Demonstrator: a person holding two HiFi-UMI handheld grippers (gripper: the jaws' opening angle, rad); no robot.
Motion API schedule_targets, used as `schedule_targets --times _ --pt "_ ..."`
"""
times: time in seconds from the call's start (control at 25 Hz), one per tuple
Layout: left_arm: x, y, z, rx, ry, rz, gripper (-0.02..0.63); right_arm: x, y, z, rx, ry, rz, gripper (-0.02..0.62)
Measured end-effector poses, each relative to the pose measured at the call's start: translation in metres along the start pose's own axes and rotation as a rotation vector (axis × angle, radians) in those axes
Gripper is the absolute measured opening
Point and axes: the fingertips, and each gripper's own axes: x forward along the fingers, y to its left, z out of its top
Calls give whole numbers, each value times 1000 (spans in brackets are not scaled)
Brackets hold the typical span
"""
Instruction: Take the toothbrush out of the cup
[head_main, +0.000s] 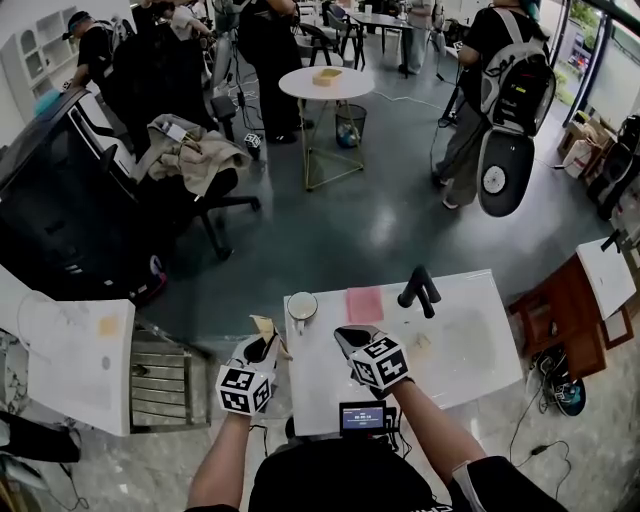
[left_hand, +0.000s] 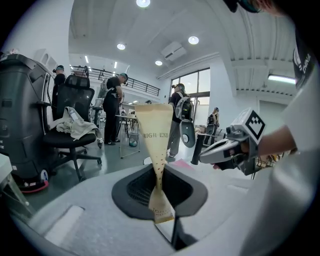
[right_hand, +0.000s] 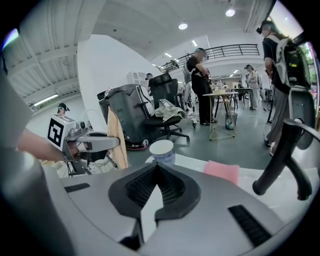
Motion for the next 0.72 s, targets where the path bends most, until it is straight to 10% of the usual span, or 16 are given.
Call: schedule_targets --times 0.72 --pt "-2 1 -22 -65 24 12 34 1 1 -3 -13 3 2 8"
